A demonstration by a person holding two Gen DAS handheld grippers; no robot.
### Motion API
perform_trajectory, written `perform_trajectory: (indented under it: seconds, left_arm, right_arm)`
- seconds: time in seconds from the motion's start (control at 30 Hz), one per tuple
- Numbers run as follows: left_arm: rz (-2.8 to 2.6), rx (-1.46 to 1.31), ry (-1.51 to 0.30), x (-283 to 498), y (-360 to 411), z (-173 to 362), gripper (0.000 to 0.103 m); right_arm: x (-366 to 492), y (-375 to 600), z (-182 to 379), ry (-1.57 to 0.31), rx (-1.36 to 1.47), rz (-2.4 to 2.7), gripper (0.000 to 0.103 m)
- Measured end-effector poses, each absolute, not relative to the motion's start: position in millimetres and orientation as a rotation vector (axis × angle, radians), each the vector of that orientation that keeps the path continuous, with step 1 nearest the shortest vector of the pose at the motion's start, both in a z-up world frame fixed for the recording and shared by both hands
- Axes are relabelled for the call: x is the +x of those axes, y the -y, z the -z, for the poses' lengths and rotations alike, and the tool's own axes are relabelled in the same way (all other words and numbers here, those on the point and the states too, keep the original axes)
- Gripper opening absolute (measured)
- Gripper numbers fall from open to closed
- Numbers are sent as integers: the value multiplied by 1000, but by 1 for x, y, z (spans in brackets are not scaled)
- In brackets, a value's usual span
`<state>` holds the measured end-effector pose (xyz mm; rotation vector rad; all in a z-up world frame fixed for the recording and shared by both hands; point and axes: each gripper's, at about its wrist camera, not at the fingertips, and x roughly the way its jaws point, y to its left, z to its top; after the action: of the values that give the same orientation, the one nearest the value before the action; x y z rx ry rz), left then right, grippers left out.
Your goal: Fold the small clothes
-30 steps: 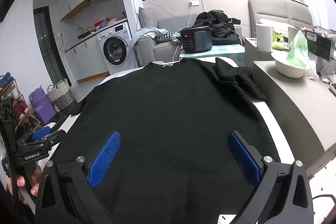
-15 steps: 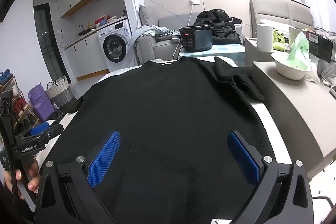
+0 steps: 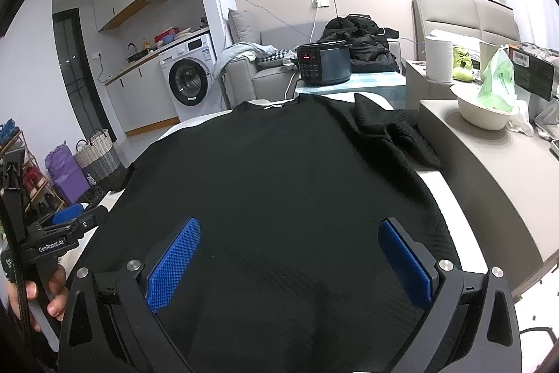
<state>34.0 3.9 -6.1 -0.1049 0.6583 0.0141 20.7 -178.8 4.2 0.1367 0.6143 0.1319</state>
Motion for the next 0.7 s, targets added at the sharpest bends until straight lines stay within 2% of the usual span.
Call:
perform_trajectory:
  seconds: [0.7]
  left_arm:
    - [-1,-174,-617,19,-17,-17,102]
  right_arm:
    - [9,184,-33,-619,82,-69,103]
